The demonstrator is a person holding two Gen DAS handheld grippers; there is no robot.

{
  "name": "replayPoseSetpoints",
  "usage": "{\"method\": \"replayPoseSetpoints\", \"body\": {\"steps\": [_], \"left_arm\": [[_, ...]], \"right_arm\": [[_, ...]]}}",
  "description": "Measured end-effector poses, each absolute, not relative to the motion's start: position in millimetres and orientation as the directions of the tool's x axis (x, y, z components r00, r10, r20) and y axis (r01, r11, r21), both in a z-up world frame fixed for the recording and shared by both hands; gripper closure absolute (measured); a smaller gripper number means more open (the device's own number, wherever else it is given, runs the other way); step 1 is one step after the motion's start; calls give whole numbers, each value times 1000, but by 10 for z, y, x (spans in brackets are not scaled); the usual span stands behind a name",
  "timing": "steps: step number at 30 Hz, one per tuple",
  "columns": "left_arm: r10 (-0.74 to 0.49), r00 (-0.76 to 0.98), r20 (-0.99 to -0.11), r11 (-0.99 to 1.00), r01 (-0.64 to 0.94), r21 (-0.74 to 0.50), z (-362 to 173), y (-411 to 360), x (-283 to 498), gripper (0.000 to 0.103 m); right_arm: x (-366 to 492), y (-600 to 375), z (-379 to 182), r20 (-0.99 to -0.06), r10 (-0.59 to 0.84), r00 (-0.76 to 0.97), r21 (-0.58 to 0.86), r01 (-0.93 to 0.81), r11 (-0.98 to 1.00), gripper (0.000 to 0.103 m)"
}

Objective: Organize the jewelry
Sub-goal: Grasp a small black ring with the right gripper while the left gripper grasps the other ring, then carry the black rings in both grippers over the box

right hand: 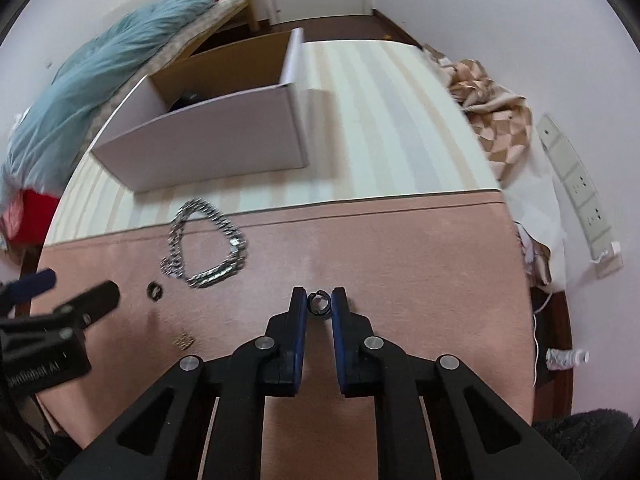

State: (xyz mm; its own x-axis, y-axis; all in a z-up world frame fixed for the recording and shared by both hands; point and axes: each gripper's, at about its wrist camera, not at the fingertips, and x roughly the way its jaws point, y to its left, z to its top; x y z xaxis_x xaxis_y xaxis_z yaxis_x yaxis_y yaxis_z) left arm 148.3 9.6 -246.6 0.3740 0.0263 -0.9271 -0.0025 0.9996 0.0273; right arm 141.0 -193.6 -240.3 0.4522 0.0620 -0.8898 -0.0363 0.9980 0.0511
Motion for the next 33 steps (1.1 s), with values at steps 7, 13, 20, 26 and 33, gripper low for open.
{"method": "replayPoseSetpoints", "body": {"steps": [7, 13, 20, 26, 33], "left_arm": [[-18, 347, -938, 996, 83, 12, -2569, -241, 1557, 41], [-30, 340, -940, 994, 107, 7, -2615, -338, 1546, 73], [-49, 352, -935, 992, 130, -3, -2601, -383, 1538, 93], [-60, 385, -921, 992, 121, -14, -2461, -314, 1527, 93], [-100, 441, -892, 993, 94, -66, -2019, -96, 1637, 93]], "right_arm": [[1412, -2061, -2365, -890, 45, 454, 46, -8, 999, 90], [1408, -2094, -2364, -891, 42, 452, 51, 6, 999, 90], [1417, -2104, -2334, -888, 50, 457, 62, 12, 998, 90], [1413, -2081, -2178, -873, 72, 483, 84, 4, 996, 90], [1550, -1994, -1805, -833, 158, 531, 174, -20, 985, 90]]}}
